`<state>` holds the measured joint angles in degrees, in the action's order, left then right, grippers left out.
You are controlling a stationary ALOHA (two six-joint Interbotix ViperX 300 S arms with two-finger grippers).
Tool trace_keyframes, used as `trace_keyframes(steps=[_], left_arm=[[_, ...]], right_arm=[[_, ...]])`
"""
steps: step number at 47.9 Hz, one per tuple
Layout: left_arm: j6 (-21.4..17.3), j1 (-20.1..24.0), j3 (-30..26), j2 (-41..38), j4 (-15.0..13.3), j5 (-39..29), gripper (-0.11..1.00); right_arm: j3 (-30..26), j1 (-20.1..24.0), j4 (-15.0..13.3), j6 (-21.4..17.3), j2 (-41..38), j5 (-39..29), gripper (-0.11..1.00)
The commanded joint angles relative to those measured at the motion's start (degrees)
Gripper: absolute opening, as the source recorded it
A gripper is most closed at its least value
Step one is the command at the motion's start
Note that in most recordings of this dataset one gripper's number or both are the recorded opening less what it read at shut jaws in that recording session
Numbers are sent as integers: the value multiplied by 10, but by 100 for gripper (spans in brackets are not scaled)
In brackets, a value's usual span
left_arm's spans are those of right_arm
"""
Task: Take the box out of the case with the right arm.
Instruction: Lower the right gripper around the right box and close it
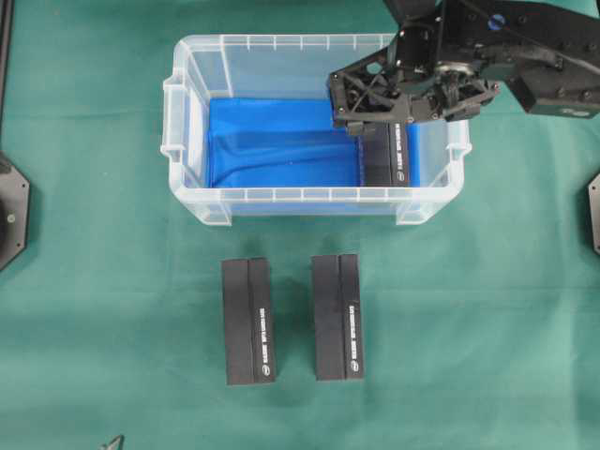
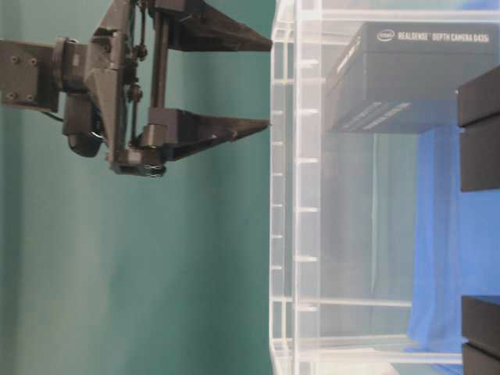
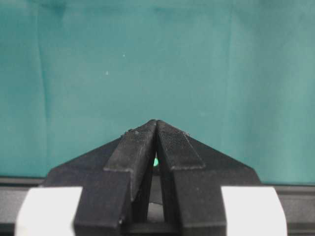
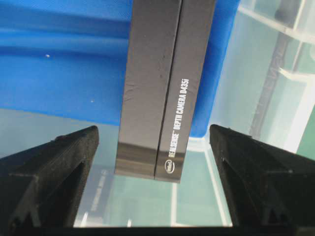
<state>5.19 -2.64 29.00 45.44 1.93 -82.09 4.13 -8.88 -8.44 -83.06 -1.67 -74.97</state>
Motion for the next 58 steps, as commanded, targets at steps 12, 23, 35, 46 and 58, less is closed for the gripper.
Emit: trace_keyframes(steps=[12, 23, 35, 46, 58], left_arm=[[1, 2, -14, -3, 1, 4, 0], [3, 2, -14, -3, 1, 3, 0], [3, 2, -14, -3, 1, 3, 0], [2, 2, -14, -3, 1, 3, 0], [0, 2, -14, -3, 1, 3, 0]], right_arm=[[36, -5, -14, -4, -4, 51, 89], [65, -15, -19, -4, -16, 94, 89], [95, -18, -16, -5, -33, 134, 89], [98, -17, -2, -5, -51, 161, 90], [95, -18, 11, -5, -53, 159, 89]])
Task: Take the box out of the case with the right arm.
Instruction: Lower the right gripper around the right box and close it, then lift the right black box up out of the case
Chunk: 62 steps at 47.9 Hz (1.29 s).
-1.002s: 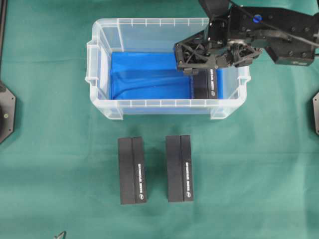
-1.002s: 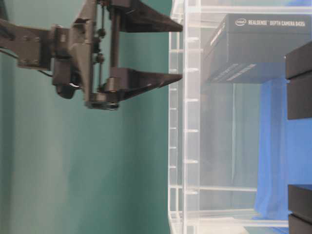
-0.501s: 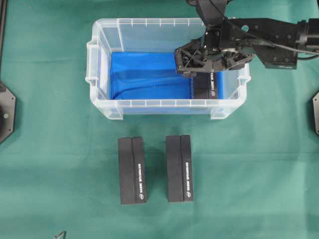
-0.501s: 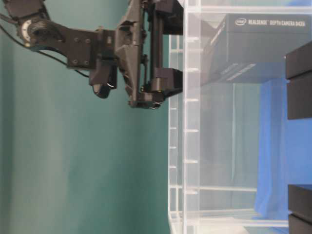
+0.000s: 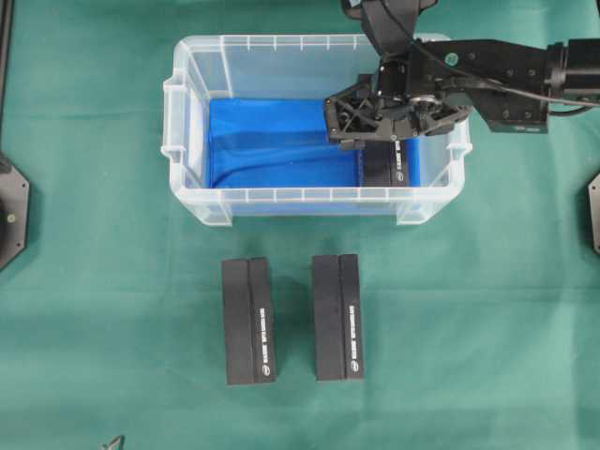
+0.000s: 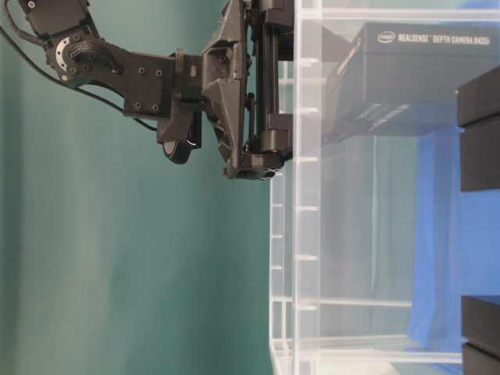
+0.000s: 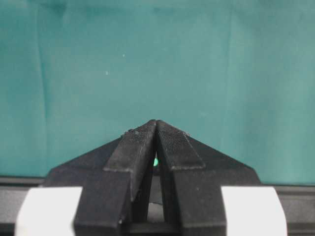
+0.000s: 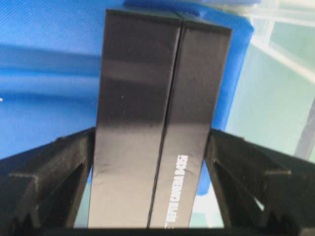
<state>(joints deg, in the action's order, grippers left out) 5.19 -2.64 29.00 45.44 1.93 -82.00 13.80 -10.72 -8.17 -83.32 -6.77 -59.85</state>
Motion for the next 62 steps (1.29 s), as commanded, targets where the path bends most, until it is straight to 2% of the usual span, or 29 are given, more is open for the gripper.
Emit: trace_keyframes(steps=[1, 7, 11, 12, 39, 49, 62], left_arm=[[0, 2, -14, -3, 1, 2, 0], [0, 2, -14, -3, 1, 2, 0], [0, 2, -14, -3, 1, 2, 0], [0, 2, -14, -3, 1, 2, 0], [0, 2, -14, 0, 1, 2, 0], [0, 2, -14, -1, 1, 2, 0], [-1, 2, -14, -1, 1, 2, 0]], right_arm=[[-3, 2, 10, -3, -3, 8, 89], [-14, 2, 14, -3, -4, 8, 84], [-22, 1, 17, -3, -5, 5, 65], [-25, 2, 18, -3, -5, 4, 64], [-54, 2, 17, -4, -4, -34, 65], [-87, 2, 14, -3, 4, -72, 65], [-147, 2, 1, -2, 33, -160, 65]])
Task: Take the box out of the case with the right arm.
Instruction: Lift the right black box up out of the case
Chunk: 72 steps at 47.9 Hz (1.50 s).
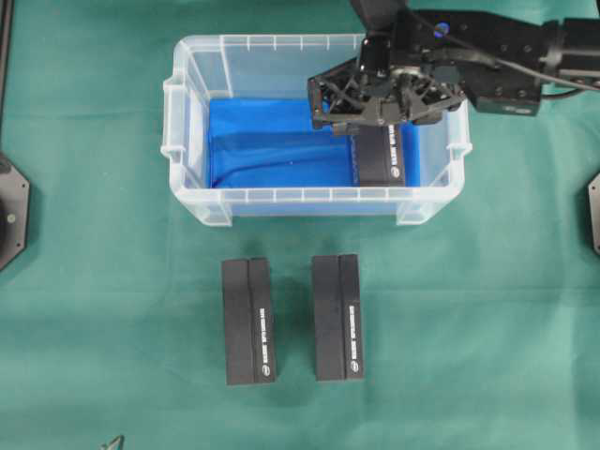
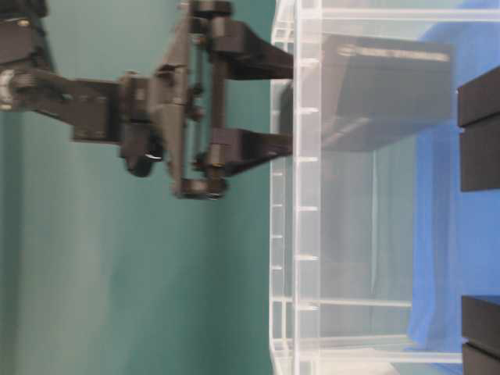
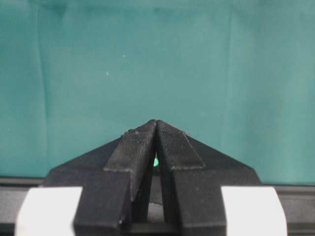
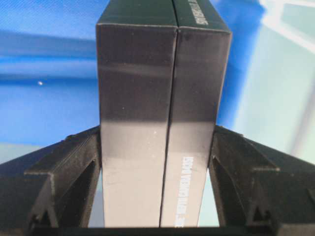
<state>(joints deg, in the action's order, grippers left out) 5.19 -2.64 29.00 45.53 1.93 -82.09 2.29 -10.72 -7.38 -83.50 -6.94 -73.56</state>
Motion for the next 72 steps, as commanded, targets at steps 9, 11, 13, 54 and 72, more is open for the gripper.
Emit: trace_keyframes(steps=[9, 11, 13, 54, 72], left_arm=[[-1, 2, -14, -1, 1, 3, 0], [-1, 2, -14, -1, 1, 3, 0], [-1, 2, -14, 0, 1, 3, 0], [-1, 2, -13, 2, 1, 3, 0], [-1, 2, -13, 2, 1, 3, 0]], right_arm=[[-79, 2, -19, 1, 54, -95, 65], [-88, 1, -20, 3, 55, -108, 65], [-98, 1, -21, 4, 56, -121, 65], [-202, 13, -38, 4, 57, -233, 65], [-202, 13, -38, 5, 57, -233, 65]])
